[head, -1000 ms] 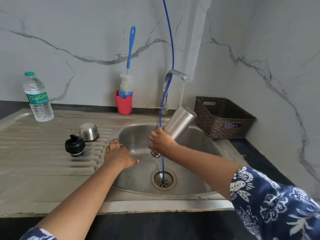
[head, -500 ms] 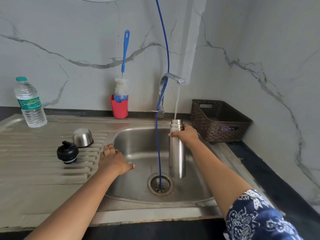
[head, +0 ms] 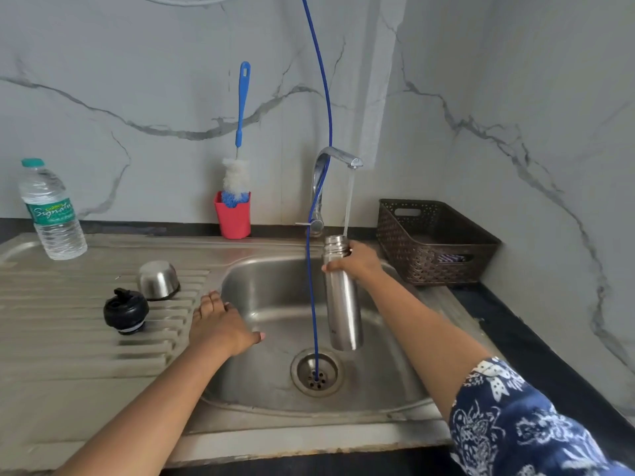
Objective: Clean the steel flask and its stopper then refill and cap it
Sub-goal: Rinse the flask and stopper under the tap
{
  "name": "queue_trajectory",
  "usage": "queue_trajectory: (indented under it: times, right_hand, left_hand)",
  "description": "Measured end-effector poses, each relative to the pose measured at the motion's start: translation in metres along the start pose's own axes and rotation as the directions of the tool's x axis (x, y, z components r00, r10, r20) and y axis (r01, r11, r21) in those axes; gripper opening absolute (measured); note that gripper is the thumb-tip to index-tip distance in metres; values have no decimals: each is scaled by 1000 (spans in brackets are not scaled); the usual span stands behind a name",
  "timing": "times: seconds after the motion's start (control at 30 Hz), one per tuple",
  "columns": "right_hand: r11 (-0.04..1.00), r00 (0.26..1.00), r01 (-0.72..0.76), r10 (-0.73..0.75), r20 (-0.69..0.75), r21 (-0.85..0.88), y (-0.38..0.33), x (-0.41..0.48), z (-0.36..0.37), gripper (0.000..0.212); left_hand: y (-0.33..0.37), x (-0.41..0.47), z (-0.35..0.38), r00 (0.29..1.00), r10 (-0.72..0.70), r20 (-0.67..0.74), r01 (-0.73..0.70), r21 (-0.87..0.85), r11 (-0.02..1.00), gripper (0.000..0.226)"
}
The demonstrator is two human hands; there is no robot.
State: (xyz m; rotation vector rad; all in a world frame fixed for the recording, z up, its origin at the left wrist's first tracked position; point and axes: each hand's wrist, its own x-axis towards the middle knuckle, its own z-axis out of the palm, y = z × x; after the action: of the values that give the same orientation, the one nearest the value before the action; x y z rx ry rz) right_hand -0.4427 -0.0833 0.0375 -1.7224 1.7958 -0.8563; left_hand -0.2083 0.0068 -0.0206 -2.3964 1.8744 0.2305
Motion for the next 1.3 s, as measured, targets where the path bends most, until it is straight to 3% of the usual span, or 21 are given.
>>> queue_trajectory:
  times: [0.13, 0.23, 0.37, 0.47, 0.63, 0.73, 0.83, 0.93, 1.0, 1.1, 1.3]
  right_hand:
    - [994, 994, -12, 22, -102, 104, 3, 3, -4, 69]
    - [999, 998, -41, 42, -49, 23, 7, 0, -3, 74]
    - [999, 991, 10, -4, -137, 42, 4, 2, -13, 76]
    - [1000, 998, -20, 21, -57, 13, 7, -2, -12, 89]
    - [995, 991, -25, 38, -131, 97, 9, 0, -12, 82]
    - [996, 997, -57, 61, -49, 67, 11, -2, -7, 96]
    - [983, 996, -67, 75, -38, 173, 14, -9, 0, 64]
    - [824, 962, -272, 240, 129, 497, 22, -16, 8, 56]
    - [723, 915, -402, 311, 256, 561, 27, -20, 15, 61]
    - [686, 851, -517, 349, 391, 513, 26, -26, 22, 59]
    - [787, 763, -564, 381, 522, 249, 12, -22, 26, 88]
  left_hand:
    - [1, -1, -1, 1000, 0, 6, 0, -8, 1000, 106]
    - [1, -2, -2, 1000, 3, 6, -3, -10, 1000, 105]
    - [0, -2, -1, 1000, 12, 15, -12, -1, 1000, 105]
    - [0, -1, -1, 1000, 16, 21, -17, 9, 1000, 106]
    - [0, 0, 0, 1000, 10, 28, -10, 10, 1000, 106]
    - [1, 0, 0, 1000, 9, 26, -10, 15, 1000, 106]
    - [1, 3, 0, 1000, 7, 29, -7, -9, 1000, 106]
    - [-1, 3, -2, 1000, 5, 17, -4, -47, 999, 105]
    - [-2, 3, -2, 1000, 7, 4, -7, -67, 998, 102]
    - [-4, 3, -2, 1000, 10, -21, -12, -95, 995, 100]
    - [-7, 12, 4, 999, 20, -42, -25, -128, 991, 101]
